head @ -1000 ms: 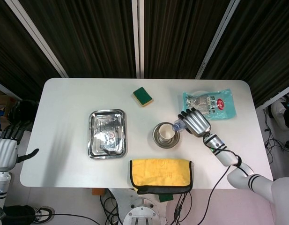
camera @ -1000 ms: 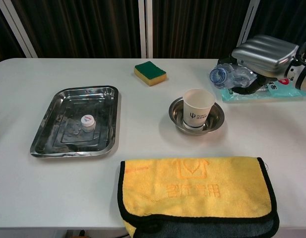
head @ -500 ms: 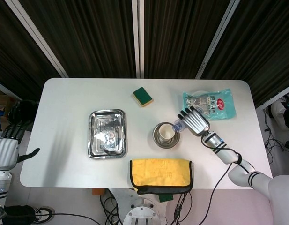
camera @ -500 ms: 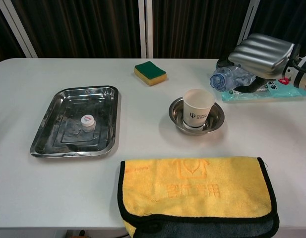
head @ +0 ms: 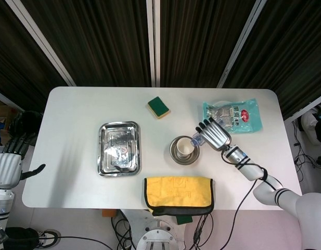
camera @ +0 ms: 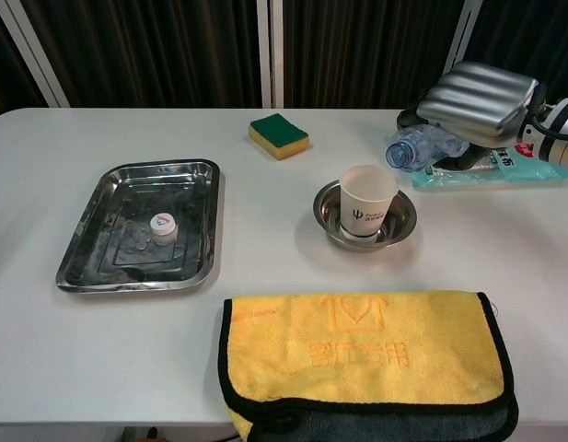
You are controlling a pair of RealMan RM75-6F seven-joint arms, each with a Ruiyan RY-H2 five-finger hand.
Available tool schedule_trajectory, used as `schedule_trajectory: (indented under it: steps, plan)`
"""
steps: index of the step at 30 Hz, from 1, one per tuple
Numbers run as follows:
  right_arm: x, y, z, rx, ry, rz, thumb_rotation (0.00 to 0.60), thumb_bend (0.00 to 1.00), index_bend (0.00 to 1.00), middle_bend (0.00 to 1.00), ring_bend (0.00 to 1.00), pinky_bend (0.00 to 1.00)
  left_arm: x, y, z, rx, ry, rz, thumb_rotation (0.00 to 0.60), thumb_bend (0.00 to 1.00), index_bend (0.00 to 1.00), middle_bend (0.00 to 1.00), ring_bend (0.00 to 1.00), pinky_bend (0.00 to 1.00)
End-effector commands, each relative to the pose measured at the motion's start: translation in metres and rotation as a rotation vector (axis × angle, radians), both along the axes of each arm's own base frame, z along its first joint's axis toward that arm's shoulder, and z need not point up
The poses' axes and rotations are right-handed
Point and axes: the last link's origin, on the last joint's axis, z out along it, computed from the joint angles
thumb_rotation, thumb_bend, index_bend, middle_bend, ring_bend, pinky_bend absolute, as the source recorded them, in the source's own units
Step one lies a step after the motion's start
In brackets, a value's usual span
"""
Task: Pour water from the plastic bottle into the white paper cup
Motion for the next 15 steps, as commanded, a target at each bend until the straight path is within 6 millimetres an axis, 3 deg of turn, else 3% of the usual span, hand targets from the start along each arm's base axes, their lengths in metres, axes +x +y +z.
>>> schedule_trajectory:
  steps: [1, 15]
  plan:
    - [0.001, -0.001, -0.001, 0.001, 0.005, 0.003, 0.600, 0.67, 0.76, 0.58, 0.42, 0.48, 0.000, 0.000, 0.000, 0.000, 0.000, 0.000, 0.600, 0.09, 0.17, 0.17, 0.11, 0.16]
    - [0.014, -0.007, -0.007, -0.007, 0.058, 0.056, 0.600, 0.67, 0.76, 0.58, 0.42, 0.48, -0.003, 0.000, 0.001, -0.001, -0.006, 0.004, 0.600, 0.09, 0.18, 0.17, 0.11, 0.16]
